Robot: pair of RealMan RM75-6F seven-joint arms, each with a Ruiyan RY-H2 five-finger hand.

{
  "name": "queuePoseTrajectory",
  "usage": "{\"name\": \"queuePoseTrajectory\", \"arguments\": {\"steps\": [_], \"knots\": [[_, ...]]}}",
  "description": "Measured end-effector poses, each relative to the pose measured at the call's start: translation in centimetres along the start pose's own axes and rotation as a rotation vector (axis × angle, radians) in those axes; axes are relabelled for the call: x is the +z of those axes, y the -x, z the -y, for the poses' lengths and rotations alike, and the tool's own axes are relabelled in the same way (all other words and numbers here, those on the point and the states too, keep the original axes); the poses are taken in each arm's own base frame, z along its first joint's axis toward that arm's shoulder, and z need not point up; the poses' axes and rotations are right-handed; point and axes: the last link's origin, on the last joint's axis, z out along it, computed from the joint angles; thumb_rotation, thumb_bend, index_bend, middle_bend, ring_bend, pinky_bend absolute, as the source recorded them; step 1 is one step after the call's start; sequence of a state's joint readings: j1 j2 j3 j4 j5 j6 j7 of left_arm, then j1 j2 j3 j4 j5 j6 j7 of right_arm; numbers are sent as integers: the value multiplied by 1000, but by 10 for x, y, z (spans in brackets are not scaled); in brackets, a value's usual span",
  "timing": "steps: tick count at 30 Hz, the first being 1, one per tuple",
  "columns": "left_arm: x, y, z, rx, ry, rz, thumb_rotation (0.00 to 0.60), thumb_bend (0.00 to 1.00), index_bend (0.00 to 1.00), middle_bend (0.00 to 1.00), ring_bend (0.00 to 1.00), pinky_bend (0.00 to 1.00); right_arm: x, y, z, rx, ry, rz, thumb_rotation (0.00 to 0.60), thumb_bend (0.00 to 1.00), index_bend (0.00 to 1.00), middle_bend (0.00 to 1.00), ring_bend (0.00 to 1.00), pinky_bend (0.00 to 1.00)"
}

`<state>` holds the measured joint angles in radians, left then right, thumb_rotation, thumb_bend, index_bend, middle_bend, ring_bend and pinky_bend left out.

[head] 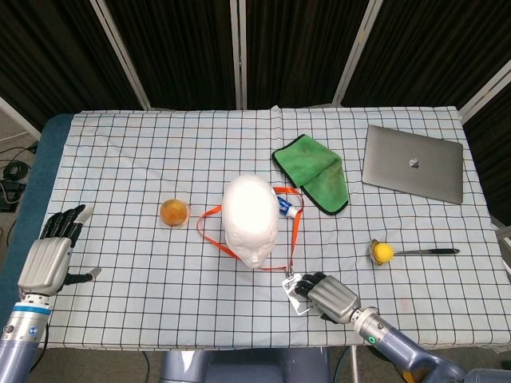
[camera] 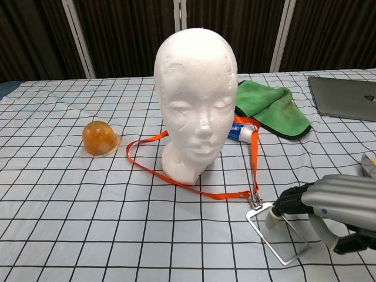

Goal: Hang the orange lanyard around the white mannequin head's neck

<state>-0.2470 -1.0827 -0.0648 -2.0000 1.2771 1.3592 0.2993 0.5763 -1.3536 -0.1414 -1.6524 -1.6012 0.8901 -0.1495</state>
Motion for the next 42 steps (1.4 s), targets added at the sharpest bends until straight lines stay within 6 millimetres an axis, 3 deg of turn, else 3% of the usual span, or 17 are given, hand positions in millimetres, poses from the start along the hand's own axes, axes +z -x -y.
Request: {"name": "queuePoseTrajectory", "arguments": {"steps": [25,37,42], "knots": [[-1,0,-1,-6,6,4,600,0,0,0,0,0,-29,16,32,-28,-128,132,600,1000,266,235,163,267],[-2,-1,0,-7,3,-1,600,0,0,0,0,0,-43,-5,30,3,-121,-12,600,997,255,175,135,218],[-4,-1,1,-4,5,-4,600,0,0,0,0,0,-63,-21,12,-17,-68,-146,600,904,242,153,111,167]]}}
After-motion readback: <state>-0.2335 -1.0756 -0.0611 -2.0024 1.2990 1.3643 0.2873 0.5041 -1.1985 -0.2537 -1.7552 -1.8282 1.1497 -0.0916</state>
